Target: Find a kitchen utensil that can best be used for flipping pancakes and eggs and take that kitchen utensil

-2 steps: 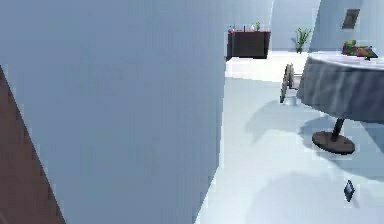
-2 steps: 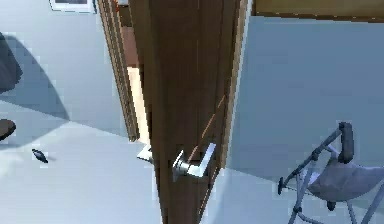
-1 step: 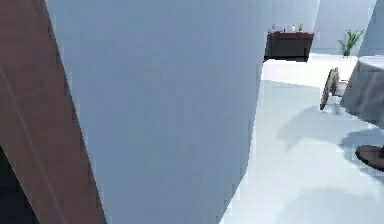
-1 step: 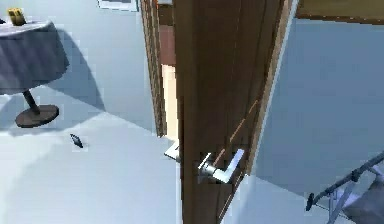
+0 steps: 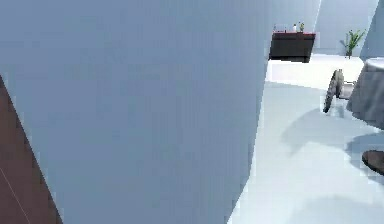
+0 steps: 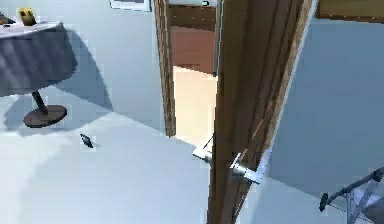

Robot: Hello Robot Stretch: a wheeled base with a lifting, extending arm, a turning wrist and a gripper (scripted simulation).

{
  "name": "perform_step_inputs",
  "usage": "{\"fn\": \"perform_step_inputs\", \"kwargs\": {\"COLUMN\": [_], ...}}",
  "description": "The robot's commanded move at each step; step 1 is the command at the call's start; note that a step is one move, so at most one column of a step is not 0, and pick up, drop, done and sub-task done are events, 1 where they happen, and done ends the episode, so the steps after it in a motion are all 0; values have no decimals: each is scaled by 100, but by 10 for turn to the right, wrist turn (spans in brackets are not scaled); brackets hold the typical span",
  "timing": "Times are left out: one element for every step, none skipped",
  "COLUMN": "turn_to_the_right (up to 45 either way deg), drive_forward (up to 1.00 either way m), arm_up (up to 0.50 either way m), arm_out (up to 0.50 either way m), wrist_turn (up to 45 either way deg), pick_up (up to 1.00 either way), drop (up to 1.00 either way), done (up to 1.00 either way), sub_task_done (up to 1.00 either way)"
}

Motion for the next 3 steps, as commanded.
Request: {"fn": "perform_step_inputs", "kwargs": {"turn_to_the_right": [300, 0, 30], "drive_forward": [0, 100, 0], "arm_up": [0, 0, 0], "arm_out": [0, 0, 0], "wrist_turn": [0, 0, 0], "pick_up": [0, 0, 0], "drop": [0, 0, 0], "done": [0, 0, 0], "sub_task_done": [0, 0, 0]}}
